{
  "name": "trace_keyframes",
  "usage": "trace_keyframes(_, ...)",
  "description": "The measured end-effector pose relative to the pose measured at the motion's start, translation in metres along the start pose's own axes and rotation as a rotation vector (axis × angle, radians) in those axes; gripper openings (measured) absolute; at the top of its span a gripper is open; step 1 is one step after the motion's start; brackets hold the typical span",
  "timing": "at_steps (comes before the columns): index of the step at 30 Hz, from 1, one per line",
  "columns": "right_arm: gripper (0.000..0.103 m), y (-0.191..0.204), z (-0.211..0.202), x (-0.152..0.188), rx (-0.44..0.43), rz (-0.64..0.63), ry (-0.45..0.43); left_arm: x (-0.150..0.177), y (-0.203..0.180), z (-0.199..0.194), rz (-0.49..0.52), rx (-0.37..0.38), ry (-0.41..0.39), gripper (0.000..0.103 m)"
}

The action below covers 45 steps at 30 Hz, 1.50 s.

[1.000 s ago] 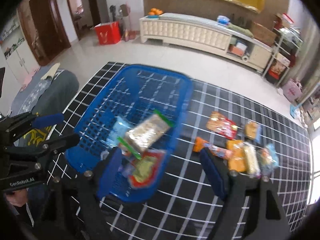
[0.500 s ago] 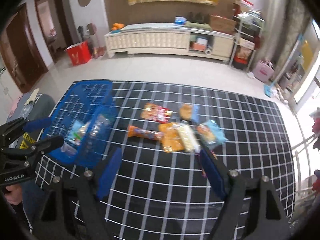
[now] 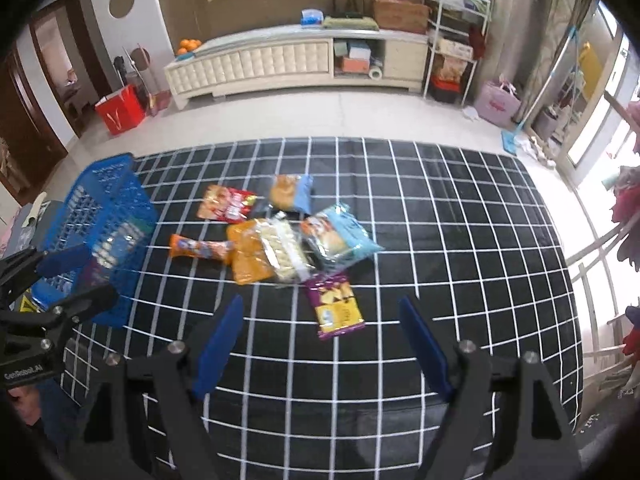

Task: Organize snacks
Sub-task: 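Move the right gripper to the light-blue bread bag while the left approaches a cracker pack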

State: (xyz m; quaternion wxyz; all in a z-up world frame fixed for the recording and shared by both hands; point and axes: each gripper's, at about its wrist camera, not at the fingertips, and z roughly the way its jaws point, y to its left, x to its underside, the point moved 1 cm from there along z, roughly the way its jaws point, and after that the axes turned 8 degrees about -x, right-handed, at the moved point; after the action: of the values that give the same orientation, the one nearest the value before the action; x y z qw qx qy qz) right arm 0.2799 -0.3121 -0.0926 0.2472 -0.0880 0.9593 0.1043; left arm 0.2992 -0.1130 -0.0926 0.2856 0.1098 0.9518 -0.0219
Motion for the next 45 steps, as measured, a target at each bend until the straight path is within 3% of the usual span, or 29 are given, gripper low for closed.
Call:
trace_keyframes(13,0.084,-0.037,0.084,-0.031,-0.018,-0.048,0.115,-0.018,-0.008,0.085,-0.112,0.02,0.113,0.063)
trace_keyframes(16,0.09,-0.039,0.104,-0.036,-0.022,-0.06,0.137,-0.021,-0.008,0.103,-0.116,0.017,0.134,0.063)
trace_keyframes(21,0.091,-0.041,0.136,-0.043,-0.029,-0.085,0.19,-0.024,-0.008,0.132,-0.129,0.019,0.169,0.063)
trace_keyframes(28,0.091,-0.049,0.171,-0.05,-0.031,-0.086,0.248,-0.023,0.0,0.164,-0.182,0.068,0.233,0.063)
trace_keyframes(33,0.09,-0.048,0.179,-0.053,-0.049,-0.101,0.25,-0.024,0.004,0.17,-0.189,0.074,0.243,0.063)
trace_keyframes(37,0.076,-0.038,0.18,-0.049,-0.001,-0.162,0.243,-0.023,0.009,0.169,-0.202,0.076,0.244,0.063)
trace_keyframes(45,0.072,-0.02,0.161,-0.017,-0.025,-0.176,0.268,-0.014,0.009,0.162,-0.208,0.078,0.247,0.063)
